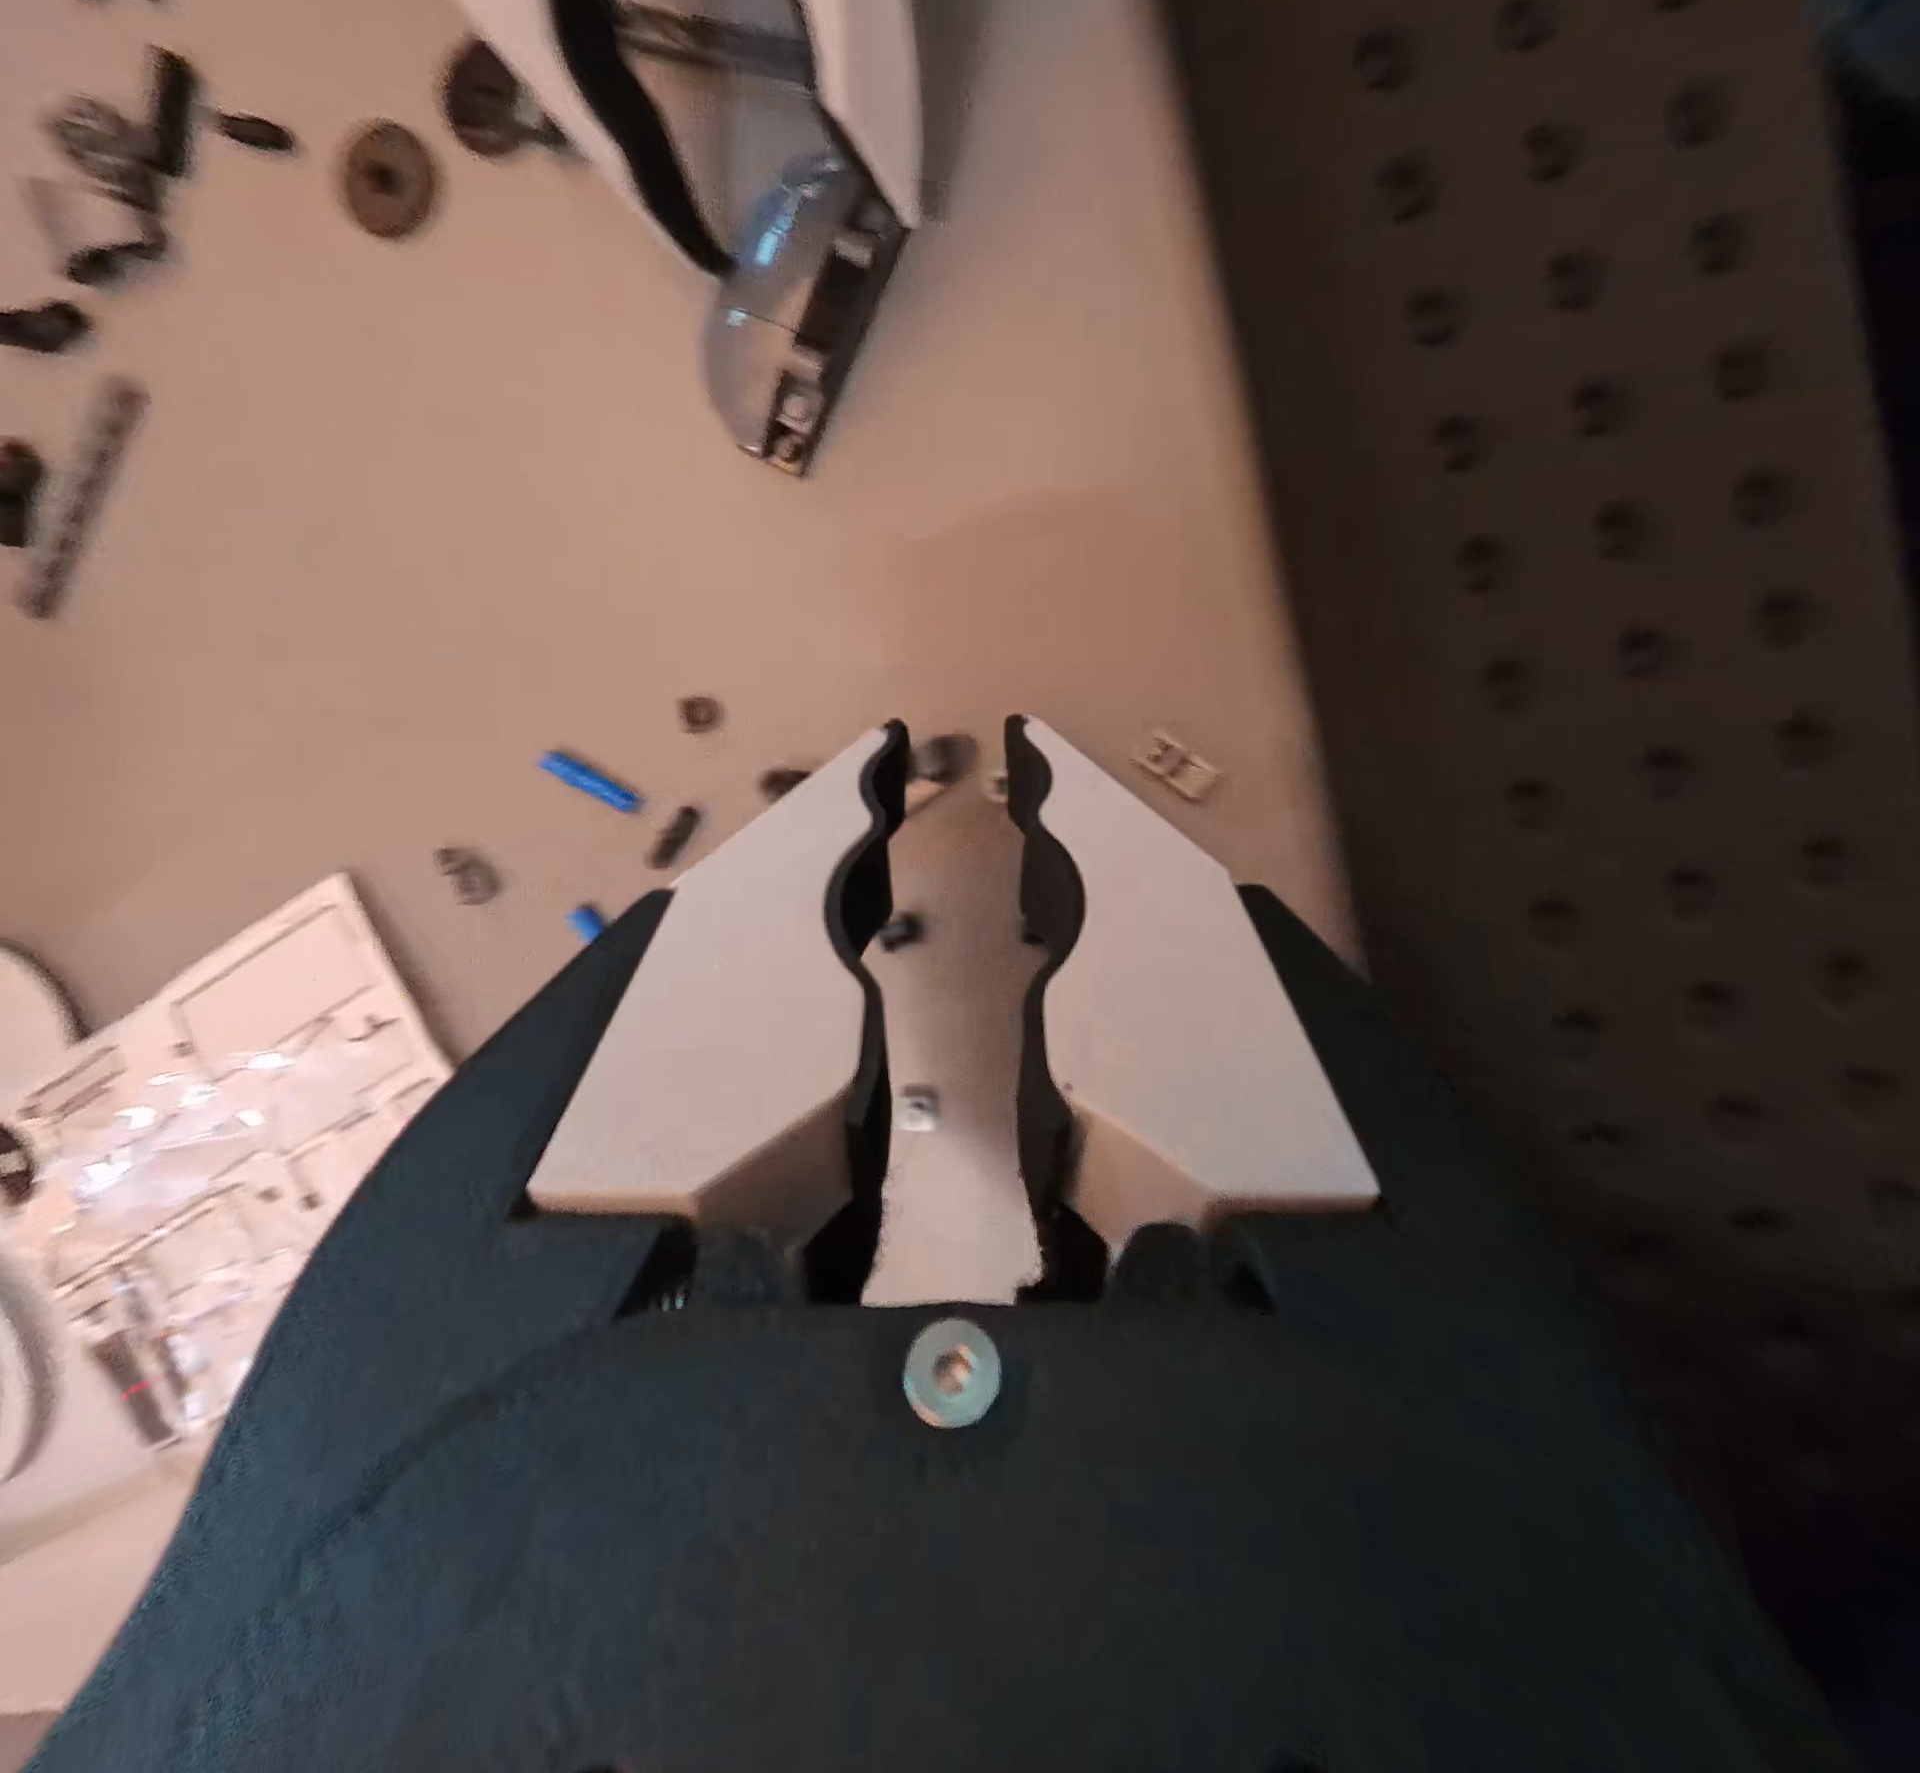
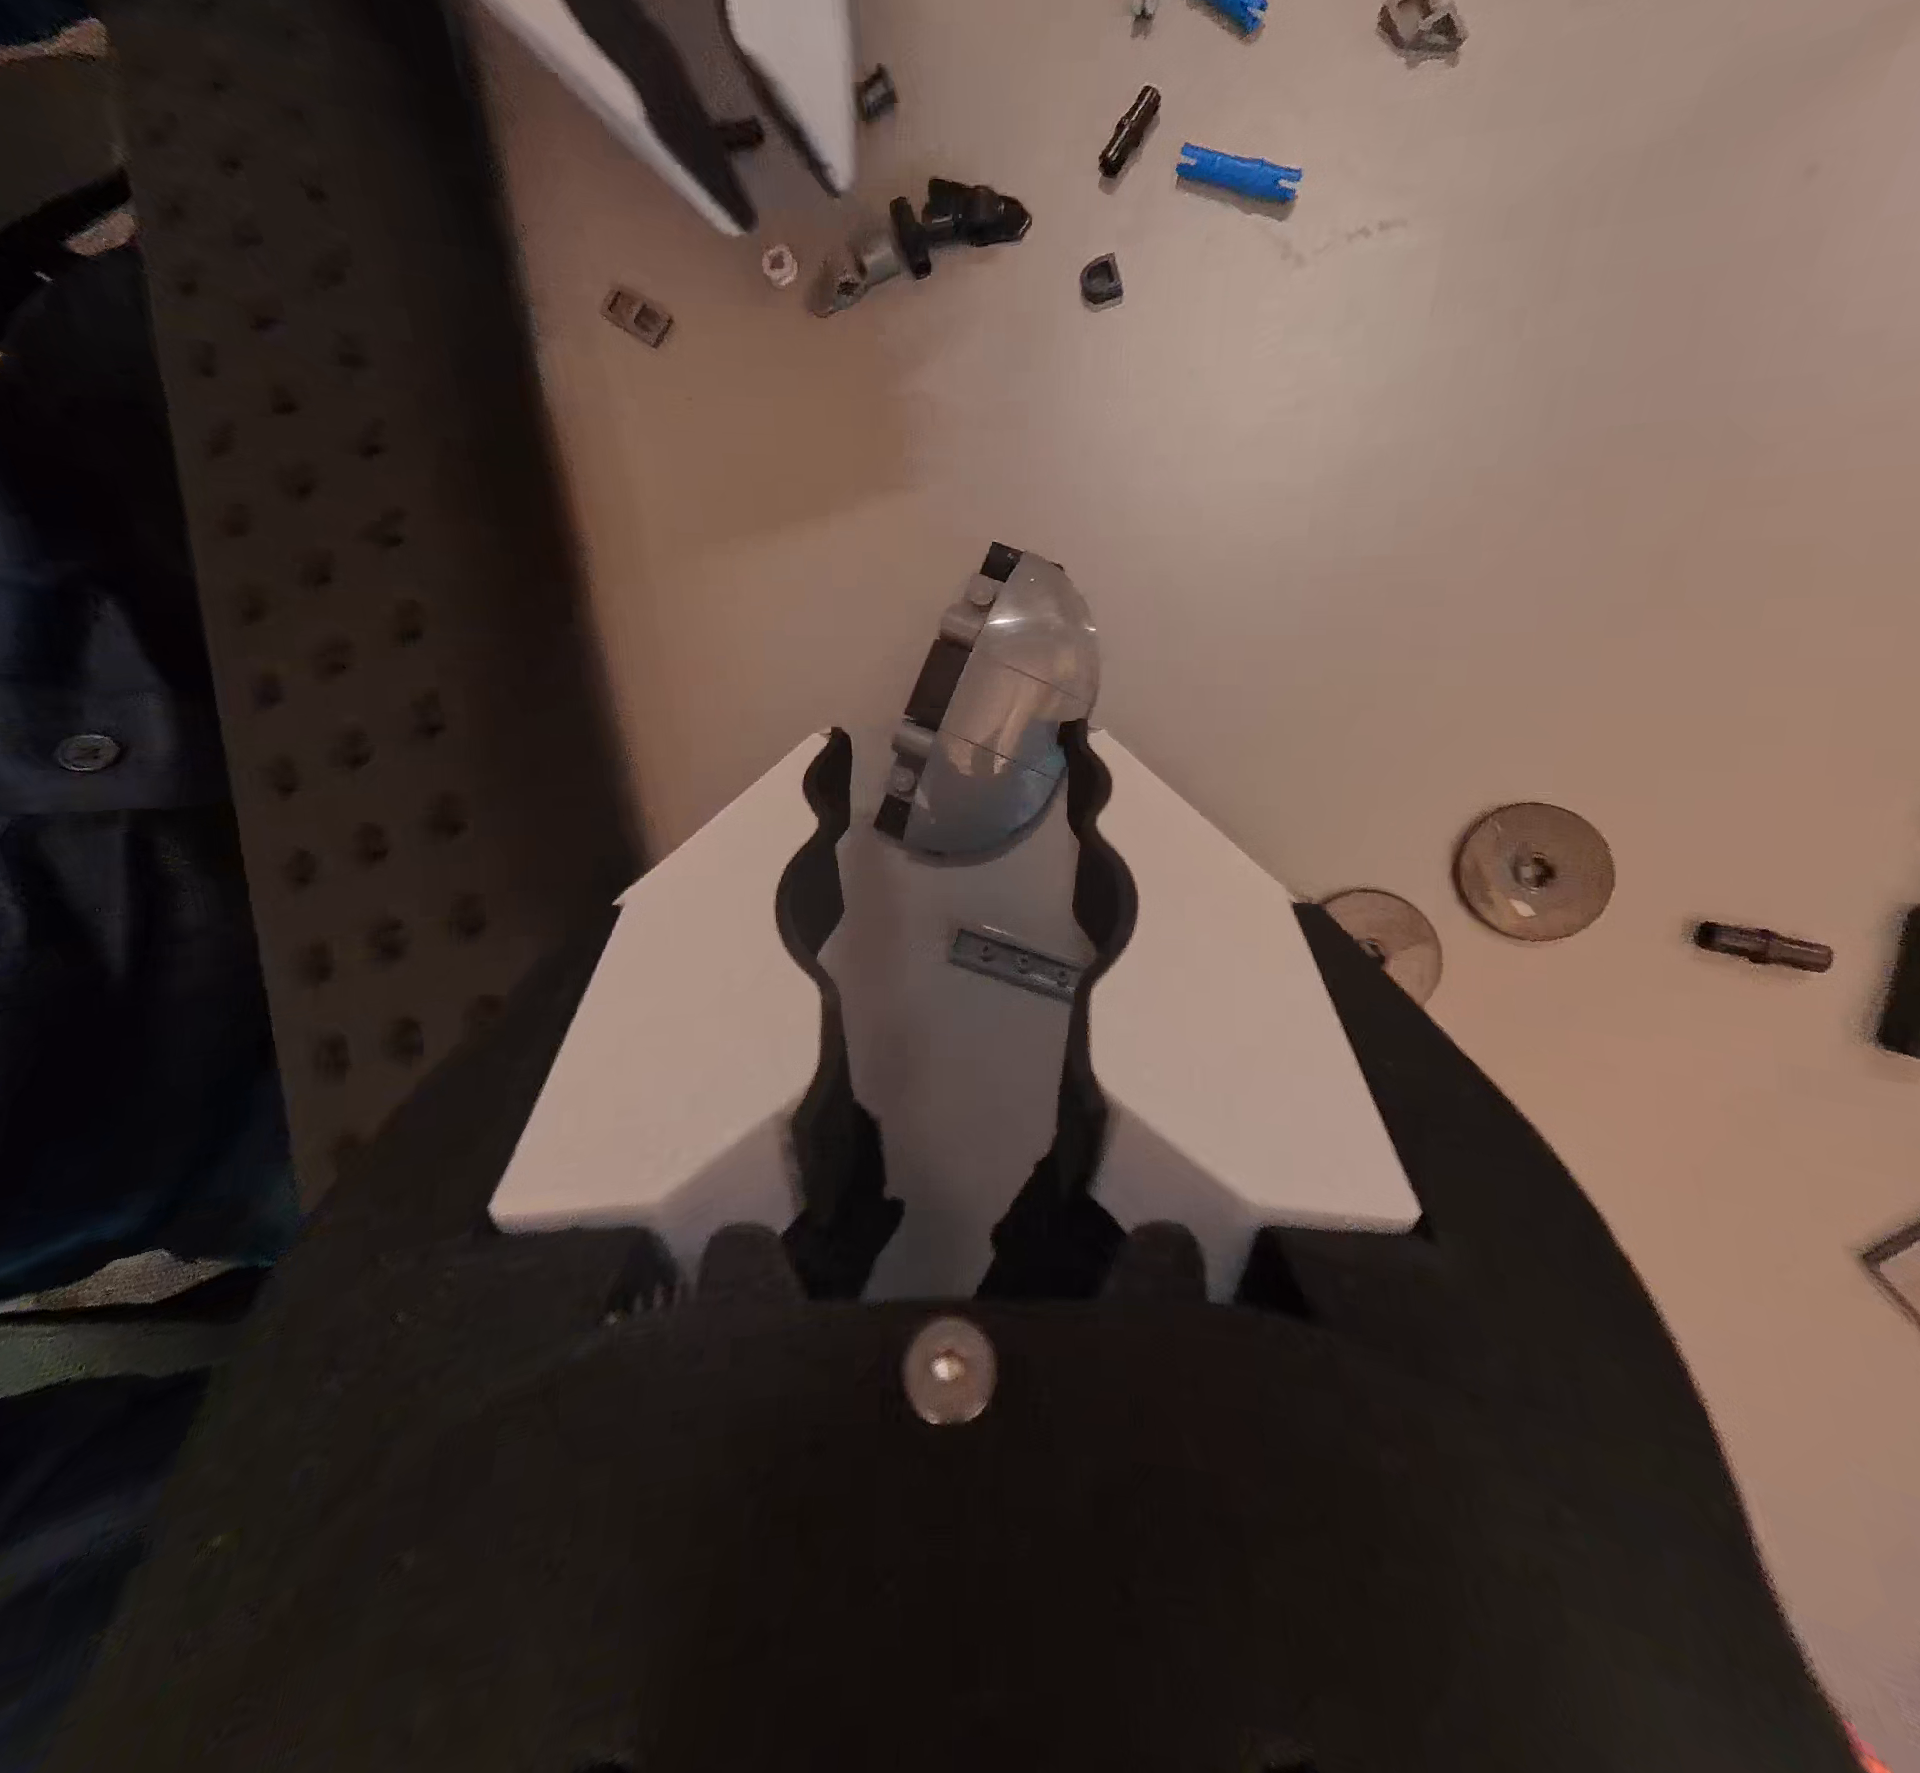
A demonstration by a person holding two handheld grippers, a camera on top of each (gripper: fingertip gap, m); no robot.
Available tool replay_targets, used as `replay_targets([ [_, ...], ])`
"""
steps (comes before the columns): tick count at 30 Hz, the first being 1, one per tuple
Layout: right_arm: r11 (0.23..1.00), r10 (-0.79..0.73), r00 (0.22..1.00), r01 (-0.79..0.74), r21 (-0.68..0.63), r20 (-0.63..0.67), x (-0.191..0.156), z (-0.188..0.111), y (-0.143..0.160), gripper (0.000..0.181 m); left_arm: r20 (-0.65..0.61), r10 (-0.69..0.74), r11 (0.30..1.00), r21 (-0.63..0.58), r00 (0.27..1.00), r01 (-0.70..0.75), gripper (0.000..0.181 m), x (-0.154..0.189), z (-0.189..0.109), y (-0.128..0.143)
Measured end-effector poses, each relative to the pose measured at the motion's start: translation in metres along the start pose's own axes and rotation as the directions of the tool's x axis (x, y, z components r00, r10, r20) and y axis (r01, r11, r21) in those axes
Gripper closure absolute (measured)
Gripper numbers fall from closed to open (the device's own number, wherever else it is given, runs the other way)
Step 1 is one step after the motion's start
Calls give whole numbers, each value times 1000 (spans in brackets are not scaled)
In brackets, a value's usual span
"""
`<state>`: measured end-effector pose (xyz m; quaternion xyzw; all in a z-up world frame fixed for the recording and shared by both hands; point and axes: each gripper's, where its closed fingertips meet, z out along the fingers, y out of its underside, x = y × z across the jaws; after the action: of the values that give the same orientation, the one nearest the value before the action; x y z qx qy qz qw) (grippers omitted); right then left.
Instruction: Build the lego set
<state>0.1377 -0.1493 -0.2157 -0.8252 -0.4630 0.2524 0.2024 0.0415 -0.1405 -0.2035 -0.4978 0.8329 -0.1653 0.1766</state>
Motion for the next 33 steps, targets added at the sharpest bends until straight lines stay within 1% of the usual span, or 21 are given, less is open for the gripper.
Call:
replay_targets([
  [1,1000,-10,1000,10,-25,-8,-1,4,1,140,-36,-1,1000,-23,999,0,162,9,2,3],
  [2,999,-20,1000,19,-44,-5,-2,7,1,144,-67,5,999,-35,998,-7,161,17,3,4],
  [6,997,-48,999,49,-66,17,-3,18,-11,146,-142,38,997,-63,989,-47,156,37,4,9],
  [10,990,-116,991,121,-75,71,-5,31,-29,146,-132,69,995,-64,989,-78,155,39,4,14],
  [13,980,-175,983,179,-89,49,0,34,-36,147,-132,86,993,-67,988,-96,156,40,6,20],
  [16,979,-198,980,200,-50,38,2,34,-41,149,-141,95,993,-56,986,-103,156,43,11,20],
  [17,979,-199,979,201,-37,41,2,33,-41,151,-119,108,992,-44,987,-114,157,40,12,17],
  [20,981,-193,980,194,-7,45,3,30,-43,153,-126,131,990,-31,983,-136,165,43,15,13],
  [23,982,-189,981,188,19,47,3,28,-45,153,-140,137,990,-13,981,-140,167,46,16,9],
  [24,982,-189,981,188,25,43,3,27,-46,152,-139,139,990,-16,981,-142,174,46,16,10],
  [25,981,-191,981,189,33,40,3,26,-46,153,-122,146,989,-11,982,-148,174,44,17,10],
  [27,978,-200,980,198,60,22,2,22,-49,152,-96,104,994,-18,990,-106,174,35,18,10],
  [31,965,-232,973,231,128,-8,-4,12,-57,152,-89,32,999,32,996,-30,175,24,17,6],
  [33,953,-257,966,259,155,-29,-7,7,-60,152,-82,-15,996,83,997,22,175,16,16,0],
])
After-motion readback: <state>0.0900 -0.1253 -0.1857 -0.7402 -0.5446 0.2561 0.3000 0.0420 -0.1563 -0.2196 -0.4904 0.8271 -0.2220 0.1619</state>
